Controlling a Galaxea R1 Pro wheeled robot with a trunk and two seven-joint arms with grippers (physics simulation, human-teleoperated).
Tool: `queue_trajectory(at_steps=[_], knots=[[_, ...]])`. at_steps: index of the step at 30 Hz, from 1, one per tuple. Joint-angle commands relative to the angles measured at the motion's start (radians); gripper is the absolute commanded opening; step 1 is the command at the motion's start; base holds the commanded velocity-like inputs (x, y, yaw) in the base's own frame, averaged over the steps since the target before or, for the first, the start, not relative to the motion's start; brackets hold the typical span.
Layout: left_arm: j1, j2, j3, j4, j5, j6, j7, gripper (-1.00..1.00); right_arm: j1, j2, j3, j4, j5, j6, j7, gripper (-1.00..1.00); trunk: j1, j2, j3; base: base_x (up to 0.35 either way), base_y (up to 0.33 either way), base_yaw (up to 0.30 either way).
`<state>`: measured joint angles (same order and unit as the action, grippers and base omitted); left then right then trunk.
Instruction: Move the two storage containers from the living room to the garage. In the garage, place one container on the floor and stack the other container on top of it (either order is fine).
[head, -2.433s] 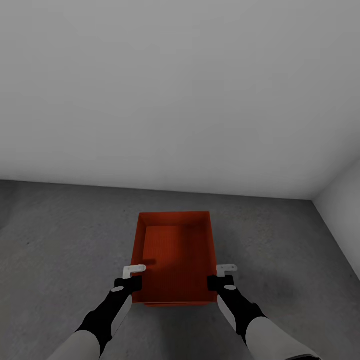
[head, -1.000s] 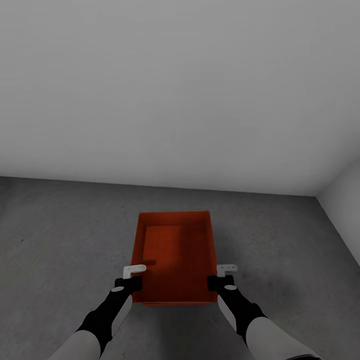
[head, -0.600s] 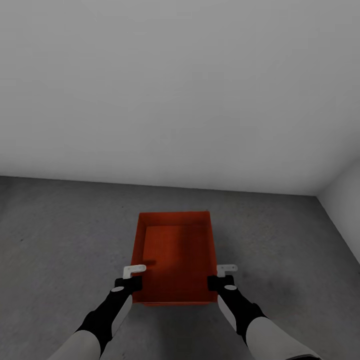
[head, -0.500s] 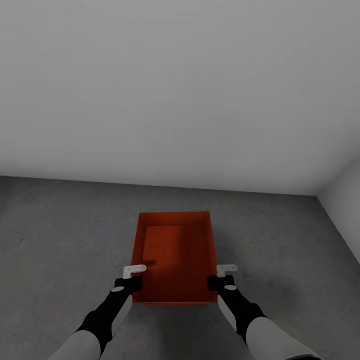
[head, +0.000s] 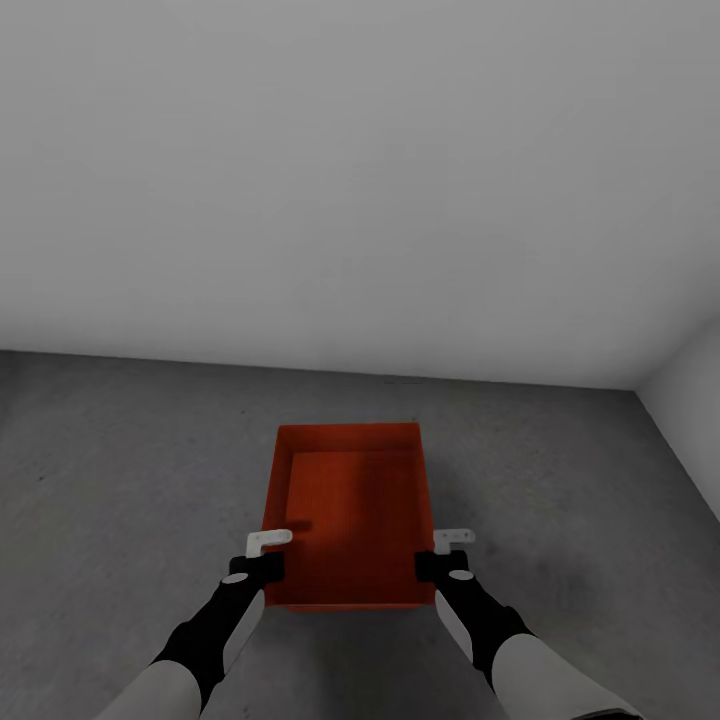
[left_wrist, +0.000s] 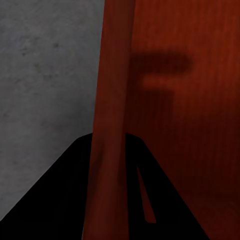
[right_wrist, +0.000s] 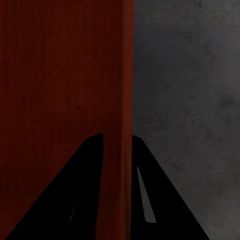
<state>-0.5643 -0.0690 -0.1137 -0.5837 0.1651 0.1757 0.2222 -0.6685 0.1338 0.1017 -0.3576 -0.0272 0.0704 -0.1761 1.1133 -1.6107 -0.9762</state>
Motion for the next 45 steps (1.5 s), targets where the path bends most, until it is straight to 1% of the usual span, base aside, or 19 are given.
queue_trajectory(at_steps=[1, 4, 23, 30, 45], knots=[[0.0, -0.008, -0.001, -0.004, 0.011, 0.003, 0.011, -1.0, 0.0, 0.0, -0.024, -0.003, 0.005, 0.008, -0.014, -1.0, 0.004, -0.008, -0.004, 0.0, 0.0, 0.0], [0.0, -0.007, -0.001, -0.004, 0.011, 0.003, 0.011, -1.0, 0.0, 0.0, -0.024, -0.003, 0.005, 0.008, -0.014, -1.0, 0.015, -0.029, -0.013, 0.0, 0.0, 0.0], [0.0, -0.008, -0.001, -0.004, 0.011, 0.003, 0.011, -1.0, 0.0, 0.0, -0.024, -0.003, 0.005, 0.008, -0.014, -1.0, 0.015, -0.029, -0.013, 0.0, 0.0, 0.0], [0.0, -0.008, -0.001, -0.004, 0.011, 0.003, 0.011, -1.0, 0.0, 0.0, -0.024, -0.003, 0.005, 0.008, -0.014, -1.0, 0.042, -0.078, -0.035, 0.0, 0.0, 0.0], [0.0, -0.008, -0.001, -0.004, 0.011, 0.003, 0.011, -1.0, 0.001, 0.0, -0.024, -0.003, 0.005, 0.008, -0.014, -1.0, 0.042, -0.078, -0.035, 0.0, 0.0, 0.0]])
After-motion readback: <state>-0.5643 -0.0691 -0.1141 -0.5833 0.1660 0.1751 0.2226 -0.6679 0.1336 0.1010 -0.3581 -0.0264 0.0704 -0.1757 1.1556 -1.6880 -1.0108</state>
